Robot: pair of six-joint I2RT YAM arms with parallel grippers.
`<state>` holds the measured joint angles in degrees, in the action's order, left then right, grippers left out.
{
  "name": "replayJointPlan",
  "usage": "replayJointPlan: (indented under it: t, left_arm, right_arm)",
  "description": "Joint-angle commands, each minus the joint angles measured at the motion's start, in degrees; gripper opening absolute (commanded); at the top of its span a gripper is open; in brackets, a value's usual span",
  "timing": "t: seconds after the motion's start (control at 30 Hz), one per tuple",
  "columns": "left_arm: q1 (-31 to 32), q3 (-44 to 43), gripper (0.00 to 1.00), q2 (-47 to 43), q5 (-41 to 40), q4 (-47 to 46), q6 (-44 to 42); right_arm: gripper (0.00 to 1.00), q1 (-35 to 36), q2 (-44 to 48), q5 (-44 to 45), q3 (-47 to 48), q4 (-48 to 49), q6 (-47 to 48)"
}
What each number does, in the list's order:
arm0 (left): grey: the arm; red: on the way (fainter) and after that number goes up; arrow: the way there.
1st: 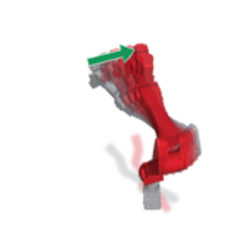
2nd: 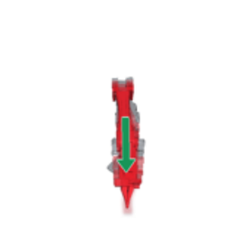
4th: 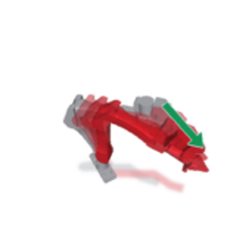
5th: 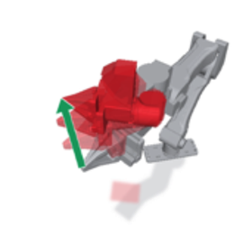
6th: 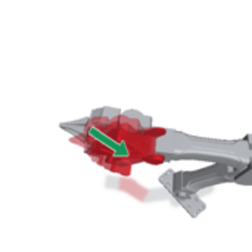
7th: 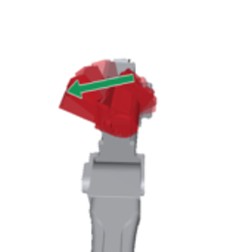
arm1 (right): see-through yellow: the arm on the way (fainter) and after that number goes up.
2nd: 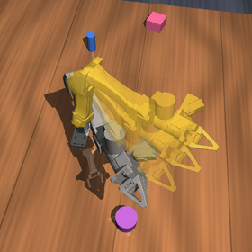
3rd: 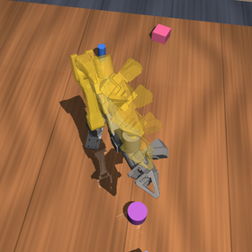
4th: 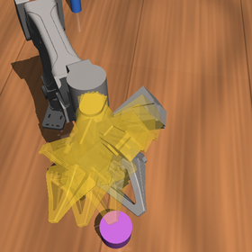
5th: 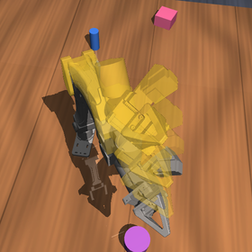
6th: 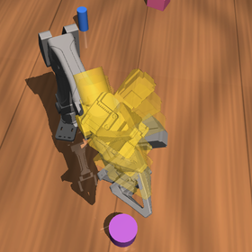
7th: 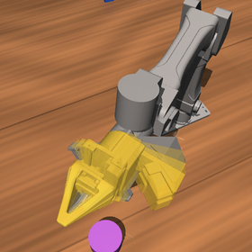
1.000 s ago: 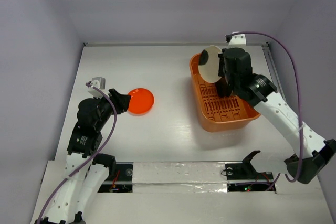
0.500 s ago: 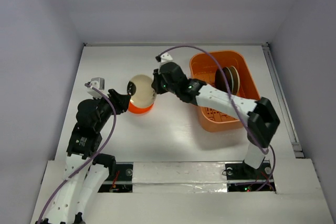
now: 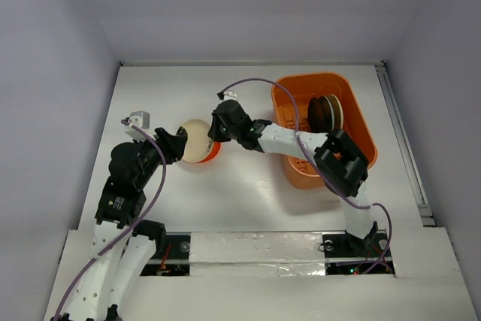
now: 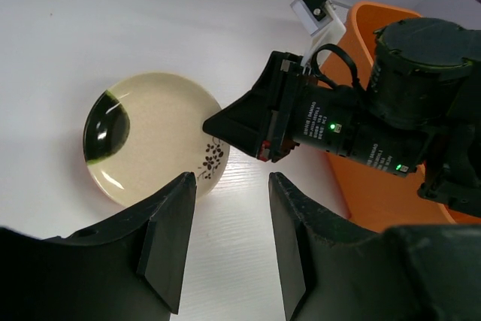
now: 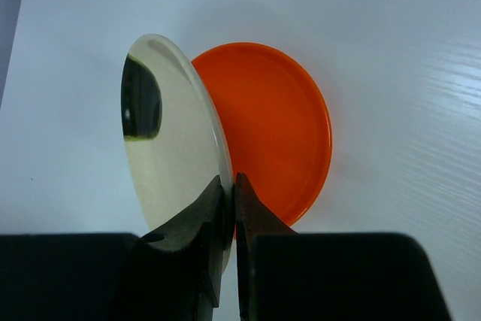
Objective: Unload the plates from the dish rack
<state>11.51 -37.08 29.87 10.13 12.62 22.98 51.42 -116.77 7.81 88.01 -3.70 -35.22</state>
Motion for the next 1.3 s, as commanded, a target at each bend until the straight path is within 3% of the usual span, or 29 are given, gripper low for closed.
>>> replayJointPlan:
  t: [0.0,0.3,0.47,0.67,0.8,0.83,0.87,0.93,1.17,1.2,1.27]
  left_arm:
    - [-0.35,-0.36,0.4,-0.34,0.68,-2.78,-0.22]
    - [-0.35,-0.36,0.4,0.01,0.86,-2.87,-0.22]
    - [-0.35,-0.36,0.4,0.54,0.77,-2.87,-0.22]
    - [-0.35,-0.36,0.4,0.72,0.59,-2.87,-0.22]
    - [-0.87,-0.36,0.4,0.81,0.5,-2.87,-0.13]
    - [-0.87,-0.27,0.4,0.72,0.59,-2.87,-0.13]
    - [-0.87,-0.19,0.4,0.72,0.77,-2.95,-0.13]
    - [-1.39,-0.19,0.4,0.72,0.94,-3.04,-0.13]
    - [-1.4,-0.01,0.4,0.63,1.3,-3.22,-0.13]
    - [-1.4,-0.01,0.4,0.37,1.21,-3.22,-0.04]
    - [-1.4,0.08,0.4,0.19,1.21,-3.22,0.04]
  right_arm:
    - [0.05,0.0,-1.0,0.18,2.17,6.08,-4.59]
    - [0.11,-0.53,-1.35,3.79,-0.2,6.96,-8.19]
    - [0.24,-0.53,-1.53,4.05,-0.64,5.82,-8.37]
    - [0.26,-0.53,-2.32,3.61,-0.73,3.79,-7.84]
    - [0.42,-0.53,-1.44,4.31,-1.26,1.96,-6.79]
    - [0.48,-0.53,-1.09,4.92,-1.43,1.34,-6.44]
    - [0.64,-0.53,-0.48,5.37,-1.87,1.07,-5.48]
    - [0.74,-0.53,0.14,6.42,-1.87,-0.5,-4.69]
    - [0.71,-0.53,5.05,9.41,-3.45,-3.06,-1.0]
    - [0.65,-0.53,7.5,10.2,-4.15,-3.58,-0.47]
    - [0.32,-0.53,11.11,14.14,-5.38,-4.73,1.73]
